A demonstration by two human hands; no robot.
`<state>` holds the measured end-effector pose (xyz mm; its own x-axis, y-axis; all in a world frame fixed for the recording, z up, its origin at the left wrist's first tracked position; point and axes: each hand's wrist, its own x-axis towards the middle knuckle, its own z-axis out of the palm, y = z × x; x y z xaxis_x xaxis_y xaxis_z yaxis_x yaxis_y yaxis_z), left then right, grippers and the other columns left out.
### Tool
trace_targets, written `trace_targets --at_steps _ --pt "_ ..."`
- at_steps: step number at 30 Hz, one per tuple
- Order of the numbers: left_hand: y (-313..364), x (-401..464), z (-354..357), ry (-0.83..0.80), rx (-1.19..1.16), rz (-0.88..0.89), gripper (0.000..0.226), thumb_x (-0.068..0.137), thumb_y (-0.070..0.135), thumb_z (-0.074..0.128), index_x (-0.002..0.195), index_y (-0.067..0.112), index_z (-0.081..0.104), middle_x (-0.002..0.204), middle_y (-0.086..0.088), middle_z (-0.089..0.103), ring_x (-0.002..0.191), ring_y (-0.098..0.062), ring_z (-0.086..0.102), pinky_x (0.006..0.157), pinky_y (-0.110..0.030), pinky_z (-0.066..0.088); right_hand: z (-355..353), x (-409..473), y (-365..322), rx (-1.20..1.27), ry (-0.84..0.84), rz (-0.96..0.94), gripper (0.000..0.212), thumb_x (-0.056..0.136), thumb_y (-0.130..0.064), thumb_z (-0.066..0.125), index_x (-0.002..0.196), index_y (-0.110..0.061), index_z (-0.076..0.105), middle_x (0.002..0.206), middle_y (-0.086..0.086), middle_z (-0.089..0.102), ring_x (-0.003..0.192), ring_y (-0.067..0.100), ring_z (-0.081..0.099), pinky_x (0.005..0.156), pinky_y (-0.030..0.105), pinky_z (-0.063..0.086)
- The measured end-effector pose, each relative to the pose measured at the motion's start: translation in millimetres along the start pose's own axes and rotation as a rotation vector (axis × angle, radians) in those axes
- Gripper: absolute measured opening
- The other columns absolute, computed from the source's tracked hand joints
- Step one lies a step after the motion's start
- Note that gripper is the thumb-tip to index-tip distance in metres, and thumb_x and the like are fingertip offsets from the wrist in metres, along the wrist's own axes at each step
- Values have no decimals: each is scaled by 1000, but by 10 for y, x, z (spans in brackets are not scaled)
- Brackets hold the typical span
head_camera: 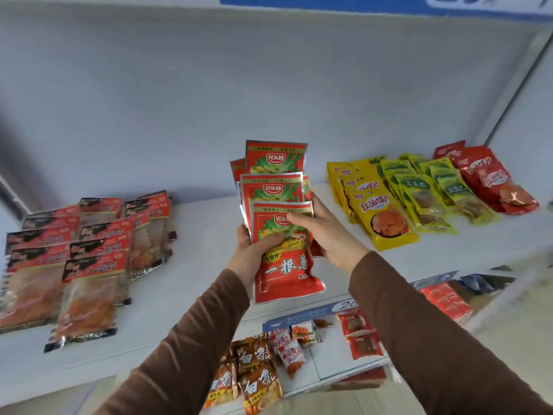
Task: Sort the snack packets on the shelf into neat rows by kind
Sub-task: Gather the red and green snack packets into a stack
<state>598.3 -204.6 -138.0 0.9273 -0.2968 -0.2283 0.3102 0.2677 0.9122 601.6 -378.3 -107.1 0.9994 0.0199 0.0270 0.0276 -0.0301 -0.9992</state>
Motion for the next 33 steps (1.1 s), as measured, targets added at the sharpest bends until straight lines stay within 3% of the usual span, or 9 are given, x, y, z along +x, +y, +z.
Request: trace_targets --at_steps 5,9,16,20,23,26,29,31,33 --pt "-191 380 459 70 126 51 55 82 28 81 122 29 43 114 -8 70 92 -29 75 83 -46 62 -423 222 153 -48 64 87 40 93 -30 67 127 -39 50 108 -13 73 92 7 73 76 29 57" --pt "-263 847 712 69 11 -9 47 89 34 73 124 23 44 116 -11 70 96 -31 74 85 -49 61 -726 497 211 -49 137 169 34 93 -31 66 121 -42 50 105 -8 74 83 12 75 69 30 57" --pt "-406 1462 963 56 -6 -54 51 91 26 73 133 18 45 116 -9 70 99 -31 73 88 -48 60 -1119 939 338 -132 189 256 46 98 -32 60 139 -35 39 115 -3 69 86 15 74 63 27 57" --pt "-385 1589 956 -39 85 91 72 82 14 80 141 20 38 126 -11 68 101 -23 73 77 -34 62 -1372 1025 330 -114 130 260 57 90 -39 70 135 -45 36 120 -18 62 93 -2 64 71 23 52" --pt "-375 1644 932 0 95 112 102 80 8 81 157 18 16 130 -7 65 106 -20 71 72 -25 60 -1559 1066 430 -78 69 263 69 80 -37 81 137 -36 44 123 -10 67 107 11 66 94 38 52" --pt "-449 1649 1007 21 148 132 111 81 6 80 159 26 3 136 -6 61 115 -23 66 84 -33 60 -1524 1027 574 -139 53 257 64 78 -38 82 129 -44 43 118 -19 62 110 10 62 92 35 52" --pt "-521 1647 1120 44 102 149 79 86 11 77 144 42 34 129 -7 67 109 -29 70 91 -47 59 -1477 994 666 -166 96 189 51 78 -46 79 121 -45 50 109 -21 67 100 3 66 73 25 54" --pt "-535 1664 1190 29 44 129 58 90 11 72 138 34 47 121 -12 71 105 -35 71 91 -54 58 -1510 1008 698 -129 123 152 56 77 -45 80 124 -42 49 110 -17 69 95 3 70 70 24 57" --pt "-531 1681 1269 80 49 107 55 92 13 70 140 26 48 119 -12 72 100 -35 73 91 -55 58 -1539 1026 696 -120 112 120 58 78 -38 82 124 -46 48 113 -16 68 99 3 69 73 24 57"
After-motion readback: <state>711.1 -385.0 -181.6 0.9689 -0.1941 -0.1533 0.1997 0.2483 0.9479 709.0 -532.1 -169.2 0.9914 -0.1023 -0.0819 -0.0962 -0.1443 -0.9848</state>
